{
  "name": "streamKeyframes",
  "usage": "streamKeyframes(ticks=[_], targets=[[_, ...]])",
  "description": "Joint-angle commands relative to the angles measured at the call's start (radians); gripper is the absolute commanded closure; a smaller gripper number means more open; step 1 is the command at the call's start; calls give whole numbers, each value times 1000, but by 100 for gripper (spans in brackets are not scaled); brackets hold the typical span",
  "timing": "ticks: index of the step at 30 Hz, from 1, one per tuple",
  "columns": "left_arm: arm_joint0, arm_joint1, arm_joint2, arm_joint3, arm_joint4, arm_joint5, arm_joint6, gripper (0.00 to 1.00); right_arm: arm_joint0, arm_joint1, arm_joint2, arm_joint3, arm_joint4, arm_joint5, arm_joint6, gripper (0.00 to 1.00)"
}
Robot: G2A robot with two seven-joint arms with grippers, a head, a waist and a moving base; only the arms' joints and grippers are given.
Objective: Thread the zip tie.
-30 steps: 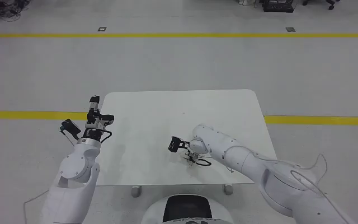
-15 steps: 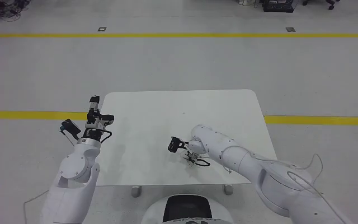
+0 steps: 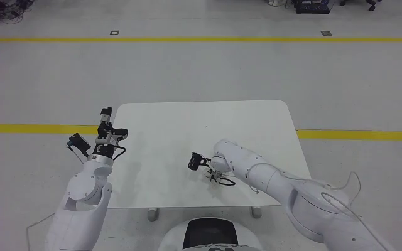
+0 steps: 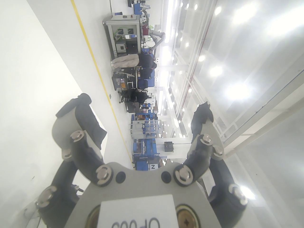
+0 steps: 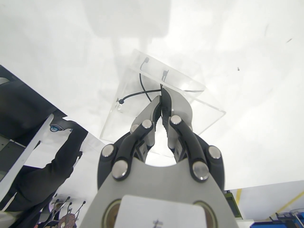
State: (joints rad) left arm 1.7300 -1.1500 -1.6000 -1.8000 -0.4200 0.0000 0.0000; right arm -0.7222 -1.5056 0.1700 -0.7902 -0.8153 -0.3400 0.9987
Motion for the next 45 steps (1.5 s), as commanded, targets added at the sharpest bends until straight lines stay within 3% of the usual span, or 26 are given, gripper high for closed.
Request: streamKeyframes(ticks=[1,13,23,35,45], targets=[[0,0,0,0,0,0,0,0,2,2,0,-8,-3,0,3,100],[0,0,0,0,0,0,0,0,-1,42,26,-100,-13,0,34,100],[0,0,0,0,0,0,0,0,-44,115,95,-238,-47,9,52,100],[0,0,0,0,0,0,0,0,-125,197,194,-394,-121,46,1,100],[0,0,0,0,0,0,0,0,-142,200,203,-392,-134,52,-34,100]])
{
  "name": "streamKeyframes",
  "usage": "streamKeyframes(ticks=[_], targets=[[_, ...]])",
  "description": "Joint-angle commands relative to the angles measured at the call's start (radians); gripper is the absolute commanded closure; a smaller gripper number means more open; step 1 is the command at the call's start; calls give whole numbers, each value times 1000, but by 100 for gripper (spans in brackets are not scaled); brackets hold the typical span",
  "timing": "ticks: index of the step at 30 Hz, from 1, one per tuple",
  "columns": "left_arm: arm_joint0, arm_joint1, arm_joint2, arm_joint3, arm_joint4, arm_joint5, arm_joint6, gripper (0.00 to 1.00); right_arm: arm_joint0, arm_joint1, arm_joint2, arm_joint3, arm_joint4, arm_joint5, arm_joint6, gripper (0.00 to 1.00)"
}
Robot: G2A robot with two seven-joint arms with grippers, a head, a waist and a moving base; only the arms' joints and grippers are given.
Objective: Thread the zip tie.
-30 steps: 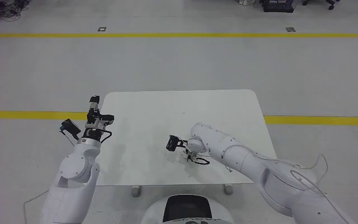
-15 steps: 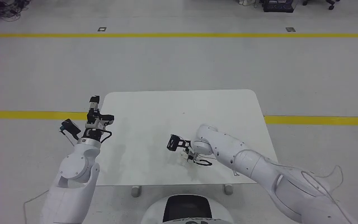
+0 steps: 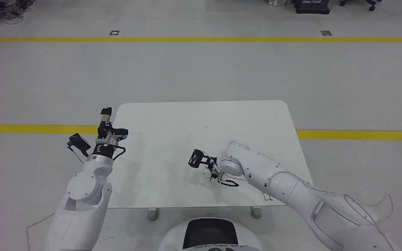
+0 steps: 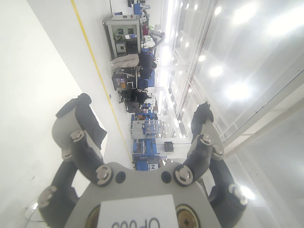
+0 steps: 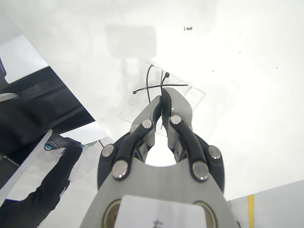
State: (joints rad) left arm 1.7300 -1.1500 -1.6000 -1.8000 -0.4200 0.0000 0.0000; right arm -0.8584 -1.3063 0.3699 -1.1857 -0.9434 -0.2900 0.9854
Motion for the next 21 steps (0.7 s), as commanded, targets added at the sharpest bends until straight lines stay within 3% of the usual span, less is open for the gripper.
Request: streamKeyframes(ticks=[1,9,21], targets=[[0,0,0,0,0,0,0,0,-10,1,6,5,-8,2,-30,100],[0,0,0,0,0,0,0,0,-20,-4,28,28,-19,-11,-73,100],[0,0,0,0,0,0,0,0,-12,-38,34,104,-13,-24,-102,100]])
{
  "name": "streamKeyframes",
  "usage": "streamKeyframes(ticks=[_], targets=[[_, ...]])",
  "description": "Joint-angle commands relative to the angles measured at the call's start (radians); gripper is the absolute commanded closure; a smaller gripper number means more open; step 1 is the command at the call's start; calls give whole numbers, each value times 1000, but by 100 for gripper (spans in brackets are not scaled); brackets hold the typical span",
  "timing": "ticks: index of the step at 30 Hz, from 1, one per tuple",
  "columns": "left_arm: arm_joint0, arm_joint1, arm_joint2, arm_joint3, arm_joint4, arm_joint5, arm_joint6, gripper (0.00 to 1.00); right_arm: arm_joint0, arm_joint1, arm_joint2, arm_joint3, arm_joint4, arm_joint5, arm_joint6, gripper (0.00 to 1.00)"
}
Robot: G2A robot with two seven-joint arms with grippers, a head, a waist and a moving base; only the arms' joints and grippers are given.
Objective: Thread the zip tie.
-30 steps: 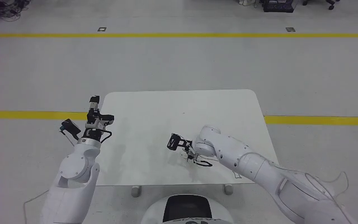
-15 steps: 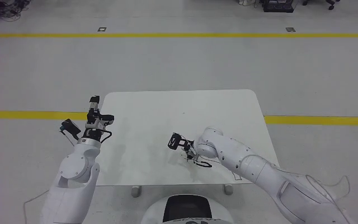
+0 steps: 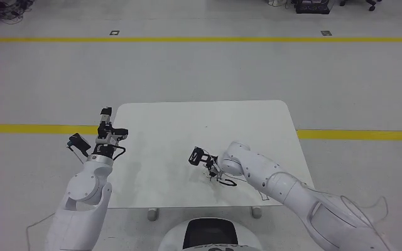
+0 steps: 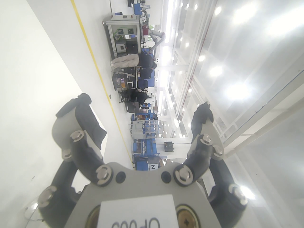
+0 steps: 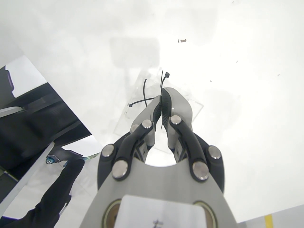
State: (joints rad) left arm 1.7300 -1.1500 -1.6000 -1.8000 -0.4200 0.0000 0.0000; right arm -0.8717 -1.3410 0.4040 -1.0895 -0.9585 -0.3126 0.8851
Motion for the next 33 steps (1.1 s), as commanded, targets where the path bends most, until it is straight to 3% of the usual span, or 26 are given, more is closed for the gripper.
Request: streamKeyframes(ticks=[1,16,25,33], targets=[[0,0,0,0,0,0,0,0,3,-7,-1,15,3,-3,-3,100],[0,0,0,0,0,0,0,0,27,-61,-13,117,12,-27,-7,98],[0,0,0,0,0,0,0,0,31,-75,-19,139,5,-27,-11,92],[0,0,0,0,0,0,0,0,31,-81,-18,150,4,-27,-15,97]])
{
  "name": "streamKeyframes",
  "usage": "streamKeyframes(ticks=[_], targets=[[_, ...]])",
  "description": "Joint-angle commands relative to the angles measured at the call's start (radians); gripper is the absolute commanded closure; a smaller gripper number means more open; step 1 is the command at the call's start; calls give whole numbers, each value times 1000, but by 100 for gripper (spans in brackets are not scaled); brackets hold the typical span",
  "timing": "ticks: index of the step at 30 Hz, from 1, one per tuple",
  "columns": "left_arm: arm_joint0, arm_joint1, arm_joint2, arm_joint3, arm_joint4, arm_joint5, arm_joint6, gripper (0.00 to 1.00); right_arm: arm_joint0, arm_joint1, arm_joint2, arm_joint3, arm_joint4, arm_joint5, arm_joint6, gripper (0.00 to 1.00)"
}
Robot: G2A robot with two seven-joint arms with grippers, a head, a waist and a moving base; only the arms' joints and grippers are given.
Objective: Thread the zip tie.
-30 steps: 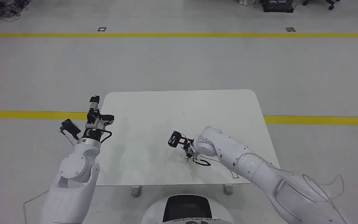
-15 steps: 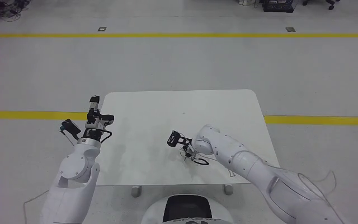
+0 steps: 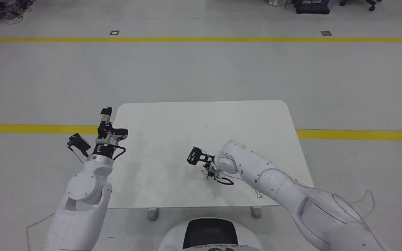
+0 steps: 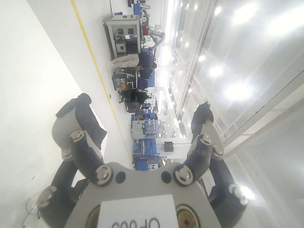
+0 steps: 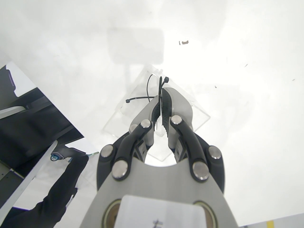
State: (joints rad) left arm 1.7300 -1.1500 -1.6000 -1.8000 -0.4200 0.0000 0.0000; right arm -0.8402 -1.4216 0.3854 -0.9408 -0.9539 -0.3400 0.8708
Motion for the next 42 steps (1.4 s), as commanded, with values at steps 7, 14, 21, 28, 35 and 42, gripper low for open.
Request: streamKeyframes(ticks=[7,14,21,28,35,42], targets=[[0,0,0,0,0,0,0,0,-2,-2,5,4,-7,0,1,100],[0,0,0,0,0,0,0,0,-23,11,25,-59,-45,18,20,100],[0,0,0,0,0,0,0,0,-78,62,88,-207,-98,40,64,100],[0,0,0,0,0,0,0,0,-175,134,199,-393,-149,41,98,100],[0,0,0,0,0,0,0,0,-299,207,339,-551,-156,0,74,100],[0,0,0,0,0,0,0,0,-386,268,420,-647,-80,0,-1,100]])
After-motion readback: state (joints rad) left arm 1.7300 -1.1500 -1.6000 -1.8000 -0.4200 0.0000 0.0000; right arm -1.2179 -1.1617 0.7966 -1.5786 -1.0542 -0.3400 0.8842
